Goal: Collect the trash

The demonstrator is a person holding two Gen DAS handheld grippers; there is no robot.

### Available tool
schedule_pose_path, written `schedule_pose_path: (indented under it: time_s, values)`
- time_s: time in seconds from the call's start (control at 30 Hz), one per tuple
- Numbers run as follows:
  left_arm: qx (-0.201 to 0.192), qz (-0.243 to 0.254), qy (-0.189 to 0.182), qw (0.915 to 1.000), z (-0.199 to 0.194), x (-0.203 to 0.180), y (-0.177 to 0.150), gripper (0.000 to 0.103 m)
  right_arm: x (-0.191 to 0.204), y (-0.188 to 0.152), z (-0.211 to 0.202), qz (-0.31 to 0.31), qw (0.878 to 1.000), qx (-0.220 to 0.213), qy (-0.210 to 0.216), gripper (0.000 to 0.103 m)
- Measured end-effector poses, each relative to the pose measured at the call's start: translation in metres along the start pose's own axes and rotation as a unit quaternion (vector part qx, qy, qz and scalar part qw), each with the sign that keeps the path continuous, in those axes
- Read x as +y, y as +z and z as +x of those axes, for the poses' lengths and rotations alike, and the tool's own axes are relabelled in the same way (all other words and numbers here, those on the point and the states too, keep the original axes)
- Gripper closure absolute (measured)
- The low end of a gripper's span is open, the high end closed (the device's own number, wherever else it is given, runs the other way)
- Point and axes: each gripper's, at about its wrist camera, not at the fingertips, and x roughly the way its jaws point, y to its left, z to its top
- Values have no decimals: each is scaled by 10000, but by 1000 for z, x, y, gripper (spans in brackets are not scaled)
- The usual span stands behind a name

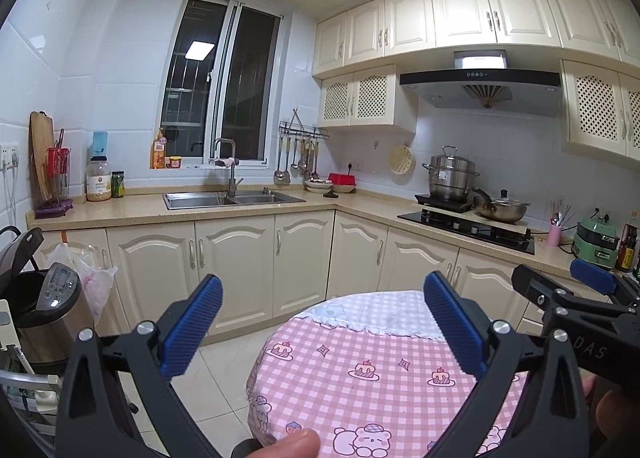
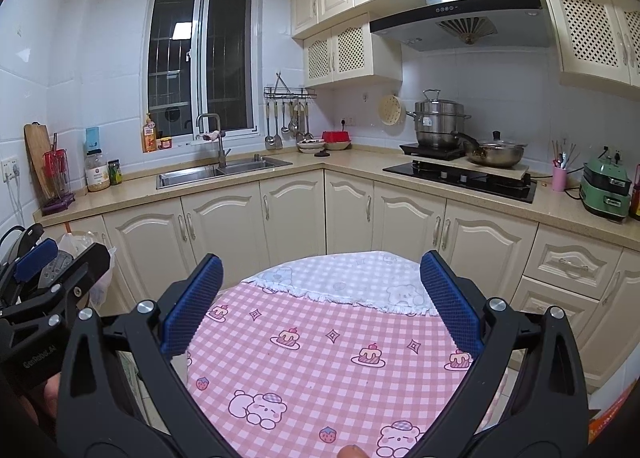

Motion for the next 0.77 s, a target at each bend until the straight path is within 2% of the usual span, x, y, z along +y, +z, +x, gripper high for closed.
schedule_pose_path:
  time_s: [0.47, 0.77]
  values:
    - [-67, -45, -264, 9996, 0, -3, 1, 4, 1, 0, 0, 25, 10000, 11, 18, 6]
    - [-27, 101, -85, 9999, 3, -9, 1, 4, 0, -2, 3, 85, 9999, 27, 60, 6]
